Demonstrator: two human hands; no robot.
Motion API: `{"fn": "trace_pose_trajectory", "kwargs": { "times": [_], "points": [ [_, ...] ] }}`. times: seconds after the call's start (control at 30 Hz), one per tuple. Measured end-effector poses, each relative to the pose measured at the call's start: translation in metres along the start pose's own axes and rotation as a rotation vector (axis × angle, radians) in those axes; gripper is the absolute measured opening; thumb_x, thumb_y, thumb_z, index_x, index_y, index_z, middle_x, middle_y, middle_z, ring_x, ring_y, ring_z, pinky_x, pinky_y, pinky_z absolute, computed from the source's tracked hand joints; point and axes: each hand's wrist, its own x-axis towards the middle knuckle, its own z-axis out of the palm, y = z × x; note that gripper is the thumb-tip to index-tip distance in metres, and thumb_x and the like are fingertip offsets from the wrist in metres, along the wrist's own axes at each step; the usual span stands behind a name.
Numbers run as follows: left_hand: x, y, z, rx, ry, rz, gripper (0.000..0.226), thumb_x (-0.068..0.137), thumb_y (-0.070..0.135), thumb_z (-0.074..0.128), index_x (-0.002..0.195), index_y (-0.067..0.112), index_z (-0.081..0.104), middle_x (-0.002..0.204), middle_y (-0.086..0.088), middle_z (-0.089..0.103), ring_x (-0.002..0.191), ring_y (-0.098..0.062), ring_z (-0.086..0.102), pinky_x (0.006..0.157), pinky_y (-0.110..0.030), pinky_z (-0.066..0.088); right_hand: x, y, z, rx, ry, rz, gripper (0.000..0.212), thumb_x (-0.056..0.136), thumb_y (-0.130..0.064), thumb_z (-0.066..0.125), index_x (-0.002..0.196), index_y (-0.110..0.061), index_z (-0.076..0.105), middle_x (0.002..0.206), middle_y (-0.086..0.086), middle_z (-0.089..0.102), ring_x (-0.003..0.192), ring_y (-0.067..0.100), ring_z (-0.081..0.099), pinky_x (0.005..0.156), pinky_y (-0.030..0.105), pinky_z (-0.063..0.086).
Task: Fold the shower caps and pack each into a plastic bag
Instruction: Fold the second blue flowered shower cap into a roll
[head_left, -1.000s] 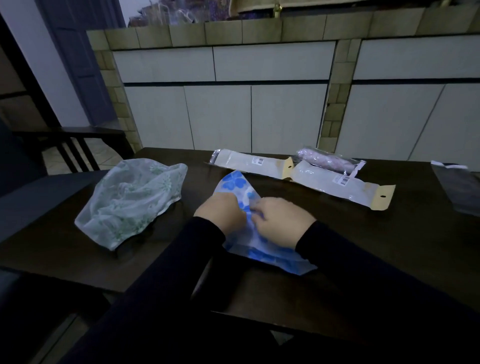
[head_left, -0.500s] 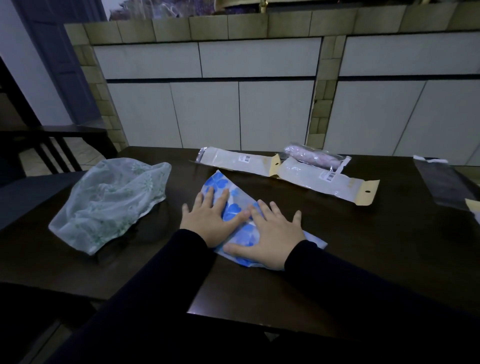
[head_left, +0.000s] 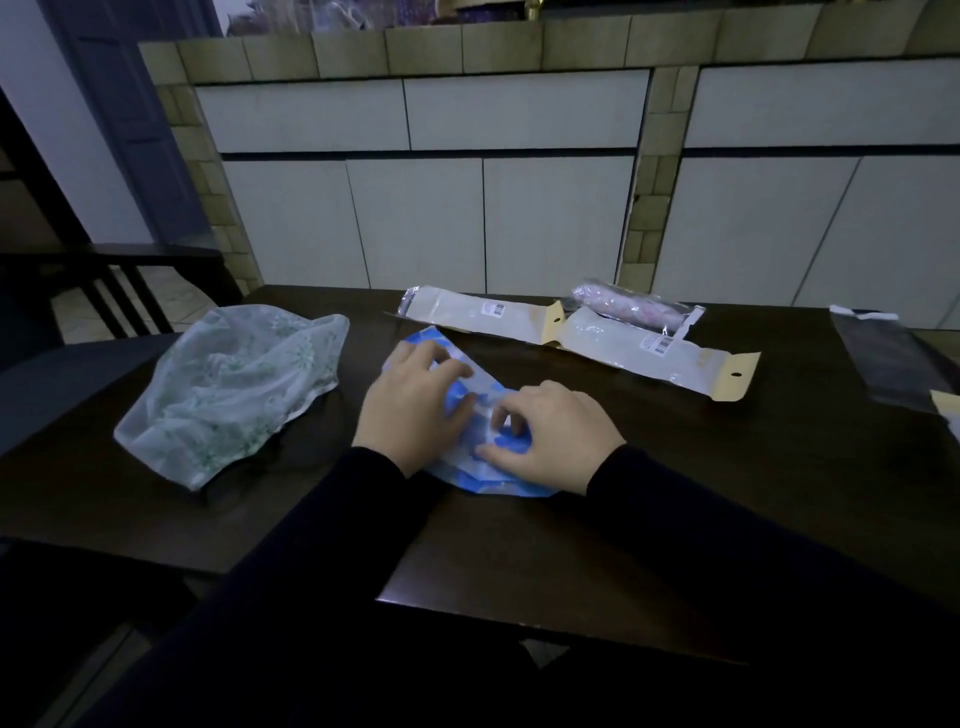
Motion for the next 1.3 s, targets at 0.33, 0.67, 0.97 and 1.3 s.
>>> {"fn": "trace_pose_trajectory", "kwargs": {
  "times": [0.33,0.67,0.97,1.3],
  "points": [
    [-0.024,-0.008,-0.019,-0.508,-0.492,-0.053,0.053,0.061,0.077,0.064,0.099,0.041,0.066,0.091,0.016,0.055,0.084,0.0,0.056,0.074,-0.014,0.042,-0.001,0.045,-0.009,0.194,-0.049,-0.26,0.023,0.086,-0.019,0.057,0.103,-0.026,0.072,0.097,-0.006,0.069,0.092,0.011,0.061,0.083,0.029,0.049],
    [-0.026,0.011,-0.02,-0.588,-0.43,0.091,0.027,0.072,0.049,0.077,0.089,0.029,0.074,0.084,0.014,0.061,0.071,-0.007,0.057,0.064,-0.02,0.045,-0.002,0.055,0.003,0.332,-0.051,-0.316,0.023,0.082,-0.03,0.072,0.106,-0.029,0.07,0.105,-0.011,0.058,0.1,0.003,0.055,0.088,0.023,0.046],
    [-0.031,0.003,-0.02,-0.668,-0.361,-0.118,0.014,0.082,0.021,0.072,0.075,0.03,0.066,0.064,0.013,0.06,0.058,0.0,0.054,0.058,-0.012,0.039,-0.01,0.06,-0.014,0.458,-0.148,-0.378,0.052,0.064,-0.056,0.078,0.103,-0.023,0.068,0.102,-0.009,0.063,0.096,0.01,0.06,0.083,0.034,0.05],
    [-0.032,0.014,-0.032,-0.368,-0.256,0.144,0.022,0.074,0.05,0.073,0.081,0.031,0.065,0.074,0.025,0.048,0.066,0.005,0.05,0.06,-0.009,0.038,-0.005,0.056,-0.004,0.208,-0.176,-0.399,0.025,0.088,-0.037,0.062,0.108,-0.029,0.073,0.107,-0.013,0.053,0.095,0.004,0.054,0.079,0.032,0.05]
  ]
}}
